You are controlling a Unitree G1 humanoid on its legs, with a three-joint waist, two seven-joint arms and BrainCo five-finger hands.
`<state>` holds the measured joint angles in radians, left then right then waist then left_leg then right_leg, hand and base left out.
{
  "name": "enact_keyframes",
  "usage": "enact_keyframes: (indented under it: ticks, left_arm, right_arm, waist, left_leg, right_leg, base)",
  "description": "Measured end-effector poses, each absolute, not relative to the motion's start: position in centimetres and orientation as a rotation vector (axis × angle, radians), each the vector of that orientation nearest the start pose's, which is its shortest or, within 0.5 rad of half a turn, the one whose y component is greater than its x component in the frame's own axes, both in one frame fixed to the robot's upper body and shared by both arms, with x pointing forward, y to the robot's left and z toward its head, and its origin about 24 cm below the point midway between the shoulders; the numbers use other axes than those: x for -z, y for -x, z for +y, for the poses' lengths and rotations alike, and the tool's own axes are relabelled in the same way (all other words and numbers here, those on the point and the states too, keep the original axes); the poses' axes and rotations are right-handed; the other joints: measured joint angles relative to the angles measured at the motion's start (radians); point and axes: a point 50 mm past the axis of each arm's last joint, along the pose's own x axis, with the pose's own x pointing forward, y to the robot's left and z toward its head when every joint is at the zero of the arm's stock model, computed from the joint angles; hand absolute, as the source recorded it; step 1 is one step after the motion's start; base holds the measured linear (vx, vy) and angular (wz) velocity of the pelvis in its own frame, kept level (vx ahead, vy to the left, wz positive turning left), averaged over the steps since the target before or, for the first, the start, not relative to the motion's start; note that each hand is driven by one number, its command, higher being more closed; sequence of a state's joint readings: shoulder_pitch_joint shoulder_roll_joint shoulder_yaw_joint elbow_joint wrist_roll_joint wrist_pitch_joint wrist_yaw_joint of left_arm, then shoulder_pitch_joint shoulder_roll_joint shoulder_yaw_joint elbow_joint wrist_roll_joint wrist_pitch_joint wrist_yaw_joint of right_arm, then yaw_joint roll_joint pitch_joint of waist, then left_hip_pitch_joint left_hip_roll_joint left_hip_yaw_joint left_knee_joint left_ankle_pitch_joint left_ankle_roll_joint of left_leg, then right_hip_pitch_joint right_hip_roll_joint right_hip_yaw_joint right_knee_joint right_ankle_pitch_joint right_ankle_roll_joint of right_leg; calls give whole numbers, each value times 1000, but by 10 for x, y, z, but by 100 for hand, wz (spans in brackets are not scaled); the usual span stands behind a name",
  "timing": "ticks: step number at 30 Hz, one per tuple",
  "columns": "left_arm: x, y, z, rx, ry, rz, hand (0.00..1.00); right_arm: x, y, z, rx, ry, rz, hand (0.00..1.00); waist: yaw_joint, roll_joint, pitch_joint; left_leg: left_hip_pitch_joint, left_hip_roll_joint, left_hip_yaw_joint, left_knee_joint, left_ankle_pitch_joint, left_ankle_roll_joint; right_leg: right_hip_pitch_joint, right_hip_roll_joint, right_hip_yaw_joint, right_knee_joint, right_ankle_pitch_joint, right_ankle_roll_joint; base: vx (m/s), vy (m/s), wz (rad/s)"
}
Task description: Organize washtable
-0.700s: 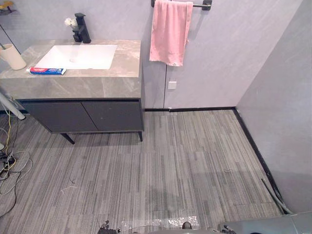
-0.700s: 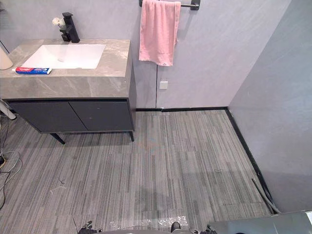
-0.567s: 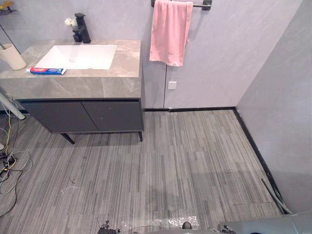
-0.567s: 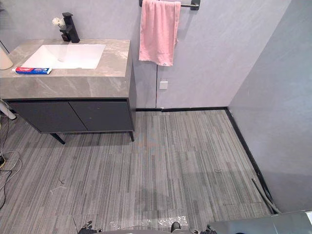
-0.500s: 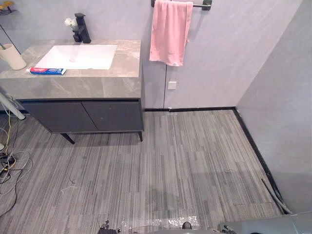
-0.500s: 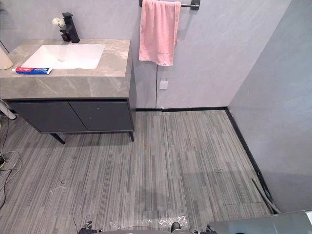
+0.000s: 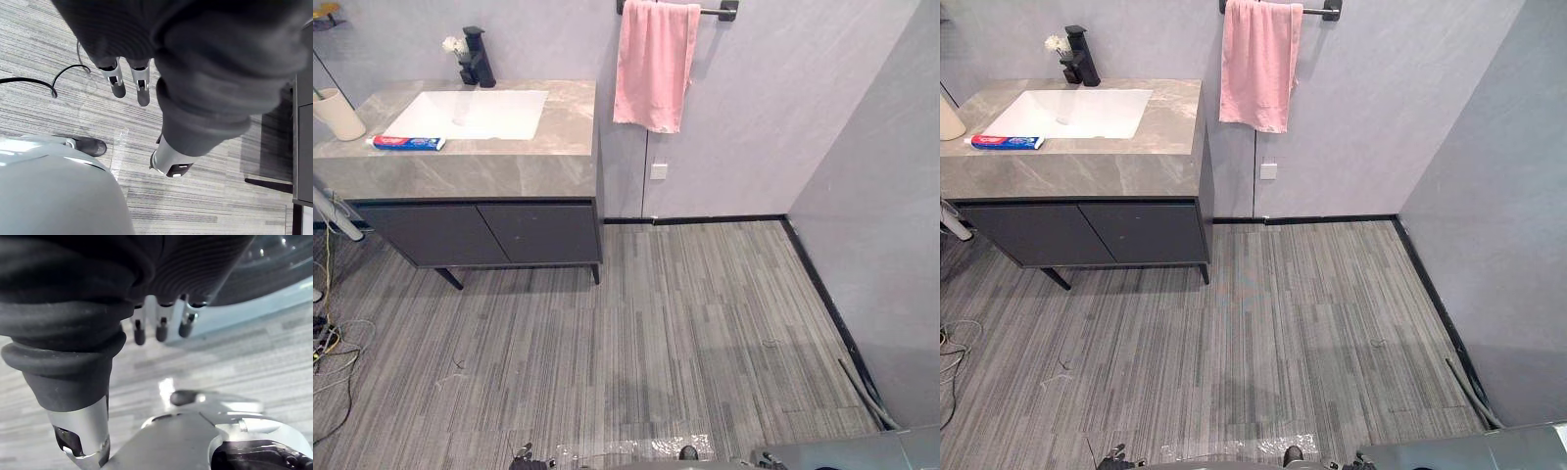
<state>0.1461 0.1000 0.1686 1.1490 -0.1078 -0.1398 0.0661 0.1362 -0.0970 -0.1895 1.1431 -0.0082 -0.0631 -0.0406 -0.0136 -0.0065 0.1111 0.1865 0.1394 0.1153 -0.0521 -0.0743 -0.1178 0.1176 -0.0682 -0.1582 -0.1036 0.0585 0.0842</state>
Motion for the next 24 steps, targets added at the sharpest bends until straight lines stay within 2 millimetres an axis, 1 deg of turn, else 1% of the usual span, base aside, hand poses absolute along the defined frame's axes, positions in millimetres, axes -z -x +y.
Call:
enact_keyframes:
  ticks: [20, 23, 24]
  left_arm:
    - [166, -55, 215, -376, 49, 1128, 0]
    - [165, -60, 215, -393, 73, 1110, 0]
    - [164, -66, 213, -403, 95, 1078, 0]
  right_arm:
    - [168, -54, -213, 291, 11, 1199, 0]
    - [168, -54, -213, 301, 9, 1195, 0]
    - [167, -58, -215, 318, 10, 1176, 0]
  waist:
    - [0, 0, 0]
    - [0, 0, 0]
    - [2, 0, 0]
  left_leg:
    - [-1, 0, 0, 0, 0, 0]
    - [-1, 0, 0, 0, 0, 0]
    - [-2, 0, 0, 0, 0, 0]
  right_leg:
    - [-1, 0, 0, 0, 0, 0]
    - [-1, 0, 0, 0, 0, 0]
    - [-1, 0, -1, 0, 0, 0]
  base:
    - [0, 0, 0]
    - [0, 0, 0]
    - [0, 0, 0]
